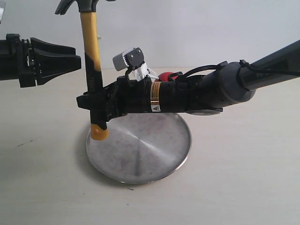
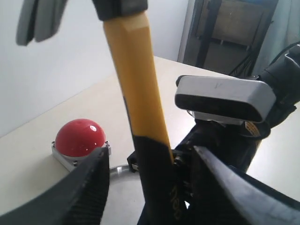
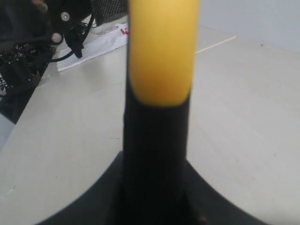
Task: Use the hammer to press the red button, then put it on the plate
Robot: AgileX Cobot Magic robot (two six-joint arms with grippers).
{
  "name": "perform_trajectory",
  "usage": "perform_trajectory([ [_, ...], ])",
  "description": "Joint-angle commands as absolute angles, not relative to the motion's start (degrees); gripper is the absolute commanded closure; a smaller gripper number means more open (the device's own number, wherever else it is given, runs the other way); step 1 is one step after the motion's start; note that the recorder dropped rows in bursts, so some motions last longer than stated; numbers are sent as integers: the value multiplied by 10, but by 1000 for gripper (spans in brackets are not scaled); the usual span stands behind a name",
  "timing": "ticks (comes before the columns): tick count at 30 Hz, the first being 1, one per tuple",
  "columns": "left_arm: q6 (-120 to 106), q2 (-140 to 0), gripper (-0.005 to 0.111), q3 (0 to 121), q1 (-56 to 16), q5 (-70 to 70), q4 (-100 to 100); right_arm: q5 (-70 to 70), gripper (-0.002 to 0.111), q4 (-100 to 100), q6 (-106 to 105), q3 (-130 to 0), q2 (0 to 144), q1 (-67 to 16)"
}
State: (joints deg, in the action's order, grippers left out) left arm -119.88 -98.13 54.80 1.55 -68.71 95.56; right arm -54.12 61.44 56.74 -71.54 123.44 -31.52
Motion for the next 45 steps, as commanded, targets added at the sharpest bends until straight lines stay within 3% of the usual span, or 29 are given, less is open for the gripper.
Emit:
perform_trajectory([
  [1, -1199, -981, 54, 553, 17, -689, 958, -580, 108, 605, 562, -719, 1220, -312],
  [19, -1201, -985, 54, 553, -3, -700, 918, -666, 108, 628, 562, -719, 1220, -312],
  [32, -1201, -985, 54, 553, -66, -700, 937, -700, 108, 633, 562, -719, 1220, -312],
  [45, -1200, -985, 54, 553, -69, -700, 947, -700, 108, 644, 562, -719, 1220, -312],
])
